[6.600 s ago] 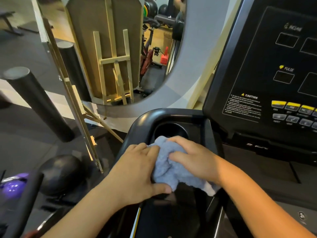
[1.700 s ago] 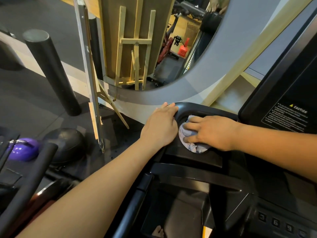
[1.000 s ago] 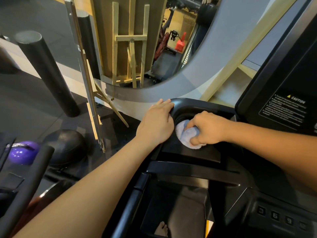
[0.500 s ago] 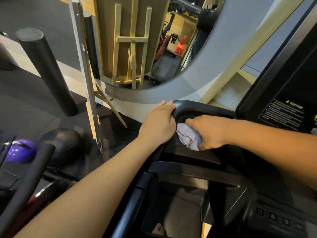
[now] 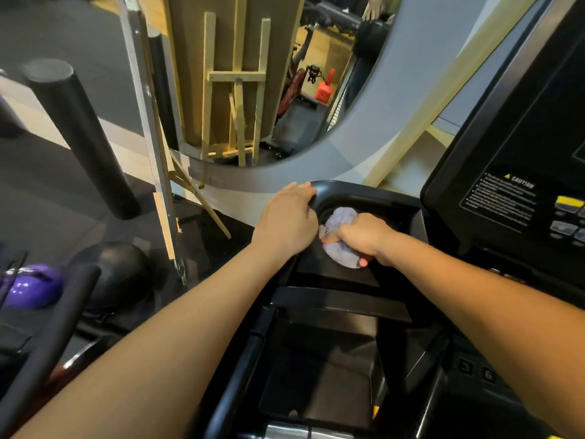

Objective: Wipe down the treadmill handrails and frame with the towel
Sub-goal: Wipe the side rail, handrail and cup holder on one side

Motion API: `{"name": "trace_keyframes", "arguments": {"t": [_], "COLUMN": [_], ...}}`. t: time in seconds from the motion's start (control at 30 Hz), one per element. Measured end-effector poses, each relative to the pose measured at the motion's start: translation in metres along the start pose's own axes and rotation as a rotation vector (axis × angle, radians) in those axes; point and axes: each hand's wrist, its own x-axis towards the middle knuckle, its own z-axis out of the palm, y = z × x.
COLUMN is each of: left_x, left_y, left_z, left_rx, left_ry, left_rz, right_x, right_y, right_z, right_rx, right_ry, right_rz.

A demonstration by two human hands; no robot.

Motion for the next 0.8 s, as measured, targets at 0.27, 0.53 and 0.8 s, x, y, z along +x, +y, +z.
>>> {"name": "trace_keyframes", "arguments": {"t": [0.27,0.53,0.8], "left_x": [-0.001,-0.015,-0.061], "left_y": [0.0,0.005,0.035], "left_z": [0.0,-0.01,-0.03], "left_rx": [0.003,-0.11,-1.164], "left_ry": [0.001,-0.113,-0.403], "left_rz": [0.003,0.081,-0.178], "right_x": [-0.035,-0.088,-0.101], "right_y": [0.019,0.028,0.033], "right_z": [-0.014,-0.024,-0.016], "right_rx": [0.8,1.309,1.394], "right_ry": [-0.04,-0.218,-0.393], "right_rz": [0.257,-0.058,-0.257]}}
